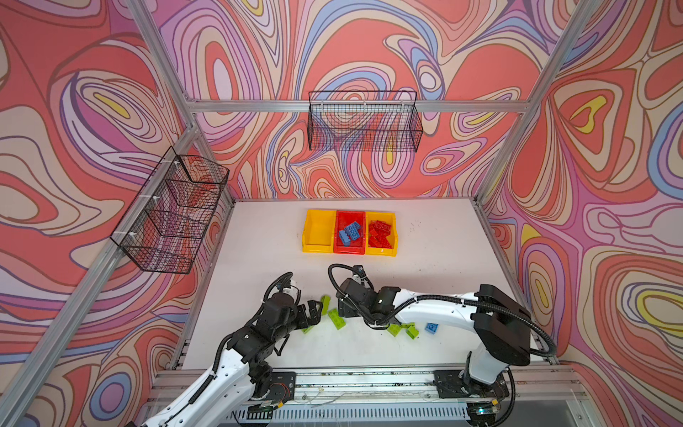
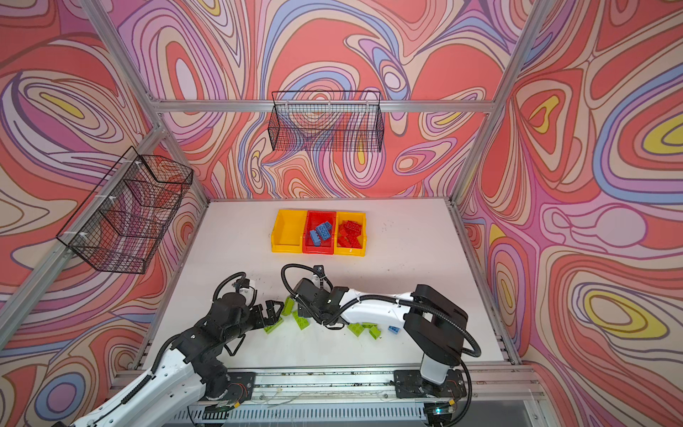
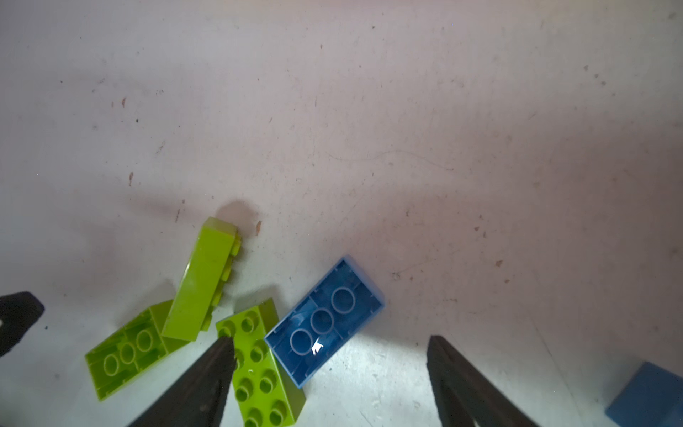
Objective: Sort the legos into containers by color
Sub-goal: 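Lower the right gripper onto a light blue brick near green bricks and grasp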
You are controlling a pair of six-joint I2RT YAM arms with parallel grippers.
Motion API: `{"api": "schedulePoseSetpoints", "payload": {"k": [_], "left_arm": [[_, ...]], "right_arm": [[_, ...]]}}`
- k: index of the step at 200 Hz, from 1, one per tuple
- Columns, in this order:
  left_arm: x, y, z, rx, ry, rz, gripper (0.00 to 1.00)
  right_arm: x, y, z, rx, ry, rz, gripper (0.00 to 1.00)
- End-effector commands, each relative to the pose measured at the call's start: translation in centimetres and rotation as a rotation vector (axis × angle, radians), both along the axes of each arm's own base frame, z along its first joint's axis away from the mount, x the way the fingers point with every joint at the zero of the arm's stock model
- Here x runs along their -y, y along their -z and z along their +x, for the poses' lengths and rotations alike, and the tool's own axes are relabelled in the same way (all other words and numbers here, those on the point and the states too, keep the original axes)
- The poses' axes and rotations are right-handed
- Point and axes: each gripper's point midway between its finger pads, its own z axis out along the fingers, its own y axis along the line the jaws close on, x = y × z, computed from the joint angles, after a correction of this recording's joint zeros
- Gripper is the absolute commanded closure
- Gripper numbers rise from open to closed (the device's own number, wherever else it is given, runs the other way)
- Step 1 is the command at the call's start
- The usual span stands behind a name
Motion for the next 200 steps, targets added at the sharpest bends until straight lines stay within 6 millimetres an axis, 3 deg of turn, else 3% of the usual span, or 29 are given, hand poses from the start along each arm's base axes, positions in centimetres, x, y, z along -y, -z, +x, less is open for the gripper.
{"api": "schedulePoseSetpoints", "payload": {"k": [1, 17, 22, 75, 112, 148, 200], "left_arm": [[-0.6, 0.6, -0.7, -0.019, -0.029, -0.020, 0.00], [-0.9, 0.6, -1.0, -0.011, -0.038, -0.026, 0.00], [-1.0, 0.6, -1.1, -0.007, -0.041, -0.027, 0.00], [-1.7, 0.6, -1.4, 0.014, -0.052, -0.013, 0.00], [-1.5, 0.9, -1.3, 0.006, -0.039, -0.004, 0.00], [-1.2, 1.0, -1.0, 0.001, -0.033, 0.006, 0.00], [-0.6, 0.7, -0.3, -0.006, -0.024, 0.011, 0.00]], "right_arm": [[-0.4, 0.4, 0.7, -0.001, 0.117, 0.068, 0.17], [-0.3, 0.5, 0.9, -0.004, 0.141, 0.059, 0.19], [-0.2, 1.7, 0.8, -0.018, 0.144, 0.036, 0.20], [-0.9, 4.0, 1.0, -0.057, 0.161, -0.015, 0.29], [-0.7, 4.9, 0.8, -0.077, 0.160, -0.050, 0.55], [-0.9, 3.5, 2.1, -0.055, 0.130, -0.038, 0.62], [2.4, -0.3, 7.2, 0.017, 0.164, -0.010, 0.66]]}}
